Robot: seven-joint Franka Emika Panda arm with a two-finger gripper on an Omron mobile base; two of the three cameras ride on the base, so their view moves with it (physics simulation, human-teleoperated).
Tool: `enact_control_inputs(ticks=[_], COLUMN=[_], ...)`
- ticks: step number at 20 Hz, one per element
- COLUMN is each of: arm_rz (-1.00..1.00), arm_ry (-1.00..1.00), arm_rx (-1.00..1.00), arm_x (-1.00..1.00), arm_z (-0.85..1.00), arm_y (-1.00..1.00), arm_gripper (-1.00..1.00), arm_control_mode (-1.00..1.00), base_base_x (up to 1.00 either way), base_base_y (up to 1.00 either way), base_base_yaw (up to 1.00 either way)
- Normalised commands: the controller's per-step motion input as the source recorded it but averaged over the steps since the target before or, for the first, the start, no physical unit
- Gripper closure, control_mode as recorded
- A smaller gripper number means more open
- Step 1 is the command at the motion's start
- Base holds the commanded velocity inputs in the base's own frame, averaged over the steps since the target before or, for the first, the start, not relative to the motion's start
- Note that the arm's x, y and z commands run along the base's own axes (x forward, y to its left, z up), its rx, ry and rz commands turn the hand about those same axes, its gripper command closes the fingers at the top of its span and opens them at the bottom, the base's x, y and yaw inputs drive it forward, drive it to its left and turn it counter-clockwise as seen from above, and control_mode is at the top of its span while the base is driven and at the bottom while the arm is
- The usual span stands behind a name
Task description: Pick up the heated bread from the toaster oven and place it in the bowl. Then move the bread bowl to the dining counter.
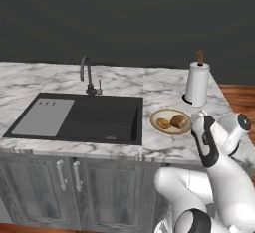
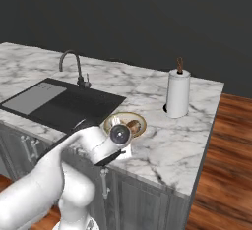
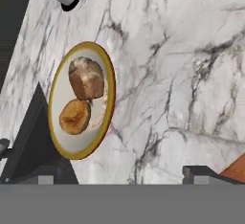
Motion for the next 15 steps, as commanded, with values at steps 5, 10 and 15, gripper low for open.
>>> enact_control_inputs(ticks=[5, 10, 15], arm_rz=[0.0, 0.04, 0.04], arm_ry=[-0.43, -0.53, -0.05], arm_rx=[-0.06, -0.11, -0.01], arm_x=[-1.0, -0.78, -0.06], arm_z=[1.0, 1.0, 0.2], arm_y=[0.0, 0.0, -0.02], arm_gripper=[-1.0, -1.0, -1.0], arm_control_mode=[-1.0, -1.0, -1.0], base_base_x=[0.0, 0.0, 0.0], base_base_y=[0.0, 0.0, 0.0], base_base_yaw=[0.0, 0.0, 0.0])
